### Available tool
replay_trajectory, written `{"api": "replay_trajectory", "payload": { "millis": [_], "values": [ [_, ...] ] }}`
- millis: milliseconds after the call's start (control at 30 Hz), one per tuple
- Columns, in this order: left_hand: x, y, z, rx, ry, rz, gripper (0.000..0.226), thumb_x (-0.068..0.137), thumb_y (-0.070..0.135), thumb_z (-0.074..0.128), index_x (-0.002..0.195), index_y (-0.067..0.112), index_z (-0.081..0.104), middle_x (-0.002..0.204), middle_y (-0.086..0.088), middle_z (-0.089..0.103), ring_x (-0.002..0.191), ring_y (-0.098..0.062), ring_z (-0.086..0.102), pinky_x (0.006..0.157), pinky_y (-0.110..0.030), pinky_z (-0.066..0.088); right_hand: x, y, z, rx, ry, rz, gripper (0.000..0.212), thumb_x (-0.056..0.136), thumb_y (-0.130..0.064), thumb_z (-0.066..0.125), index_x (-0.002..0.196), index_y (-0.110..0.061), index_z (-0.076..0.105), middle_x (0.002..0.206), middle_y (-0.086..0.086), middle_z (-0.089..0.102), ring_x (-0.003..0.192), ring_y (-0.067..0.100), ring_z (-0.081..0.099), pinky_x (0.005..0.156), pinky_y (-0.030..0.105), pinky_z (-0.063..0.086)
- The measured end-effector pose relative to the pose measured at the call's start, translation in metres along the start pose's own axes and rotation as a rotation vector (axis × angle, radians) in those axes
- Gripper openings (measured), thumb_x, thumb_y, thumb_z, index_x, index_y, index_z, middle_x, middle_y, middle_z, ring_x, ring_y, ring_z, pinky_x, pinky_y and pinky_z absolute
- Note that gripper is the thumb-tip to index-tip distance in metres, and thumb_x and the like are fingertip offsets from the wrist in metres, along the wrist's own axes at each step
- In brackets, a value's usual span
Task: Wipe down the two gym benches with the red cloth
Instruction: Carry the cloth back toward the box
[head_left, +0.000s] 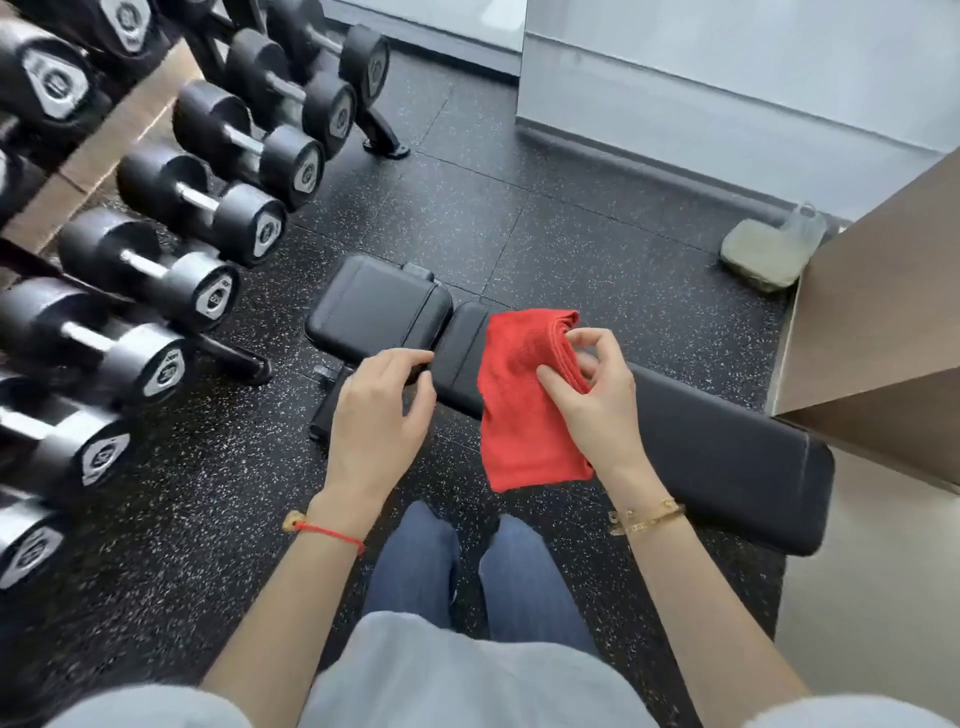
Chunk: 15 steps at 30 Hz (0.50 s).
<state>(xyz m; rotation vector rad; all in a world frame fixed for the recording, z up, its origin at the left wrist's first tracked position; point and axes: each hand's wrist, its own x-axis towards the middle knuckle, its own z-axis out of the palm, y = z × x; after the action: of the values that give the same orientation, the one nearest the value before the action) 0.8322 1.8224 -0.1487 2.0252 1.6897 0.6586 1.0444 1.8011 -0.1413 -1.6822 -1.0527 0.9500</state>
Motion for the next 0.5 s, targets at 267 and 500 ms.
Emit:
{"api": "replay_trajectory", "payload": {
  "millis": [267, 500],
  "values": [
    [-0.080, 0.038, -0.091, 0.006, 0.152, -0.163, 0.024, 0.094, 0.016, 0.057, 0.116, 0.015, 0.066, 0.116, 0.001, 0.068, 0.109, -0.018, 0.060, 0.098, -0.040, 0.048, -0.061, -0.081, -0.005, 0.023, -0.186, -0.107, 0.031, 0.081, -0.005, 0.073, 0.099, -0.022, 0.054, 0.096, -0.012, 0.070, 0.093, 0.003, 0.068, 0.088, 0.027, 0.052],
    [-0.156, 0.032, -0.121, 0.010, 0.328, -0.337, 0.024, 0.094, 0.015, 0.056, 0.115, 0.016, 0.066, 0.115, 0.002, 0.068, 0.110, -0.017, 0.061, 0.098, -0.041, 0.049, -0.097, -0.100, 0.025, -0.004, -0.375, -0.207, 0.036, 0.080, -0.004, 0.073, 0.092, -0.031, 0.053, 0.084, -0.026, 0.068, 0.085, -0.006, 0.065, 0.079, 0.012, 0.047]
  ]
}}
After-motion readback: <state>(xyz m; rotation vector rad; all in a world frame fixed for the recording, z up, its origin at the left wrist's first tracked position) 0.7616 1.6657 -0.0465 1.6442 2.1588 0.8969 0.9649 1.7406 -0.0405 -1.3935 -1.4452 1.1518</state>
